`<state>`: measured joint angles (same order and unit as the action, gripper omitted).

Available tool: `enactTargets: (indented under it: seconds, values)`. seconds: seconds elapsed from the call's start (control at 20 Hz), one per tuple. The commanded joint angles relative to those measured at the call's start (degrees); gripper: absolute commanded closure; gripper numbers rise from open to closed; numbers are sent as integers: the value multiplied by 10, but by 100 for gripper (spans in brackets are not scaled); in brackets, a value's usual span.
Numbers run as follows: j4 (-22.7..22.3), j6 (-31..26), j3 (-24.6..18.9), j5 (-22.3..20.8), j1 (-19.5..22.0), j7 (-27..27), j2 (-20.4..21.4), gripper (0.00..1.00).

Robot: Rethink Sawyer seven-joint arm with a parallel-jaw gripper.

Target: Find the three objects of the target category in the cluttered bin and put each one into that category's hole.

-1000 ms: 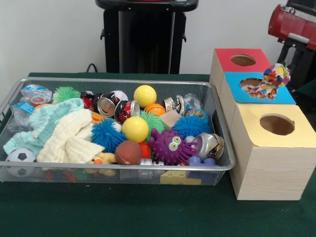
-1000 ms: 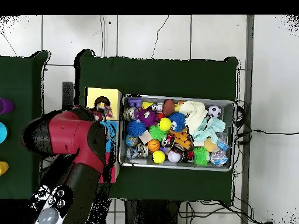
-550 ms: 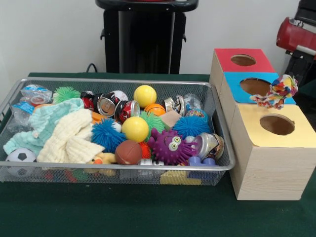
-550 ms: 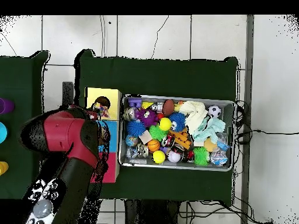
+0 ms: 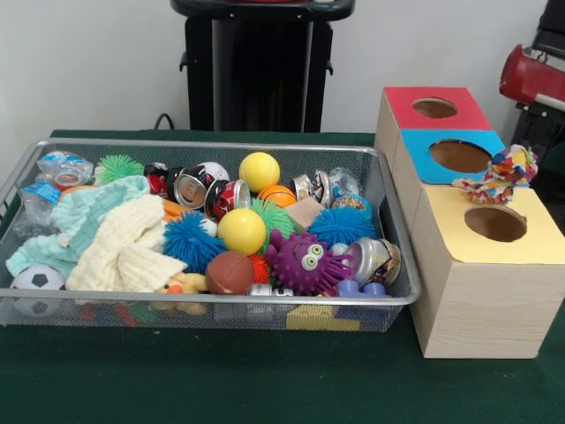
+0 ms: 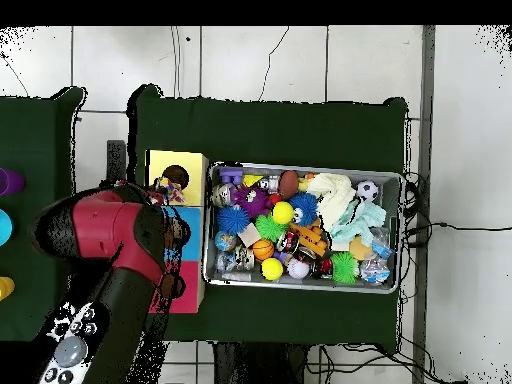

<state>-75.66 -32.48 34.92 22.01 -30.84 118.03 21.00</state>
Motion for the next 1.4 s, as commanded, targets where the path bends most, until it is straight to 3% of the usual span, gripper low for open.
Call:
enactTargets:
  seconds: [0.05,0.55,1.1,1.4]
  values:
    - [9,-9,-21,33,-2,182,-18,100]
    - [59,-53,0,57,-7,196,-37,100]
    - [41,-22,-27,55,17,167,-28,100]
    - [6,15,-56,50,40,134,-7,100]
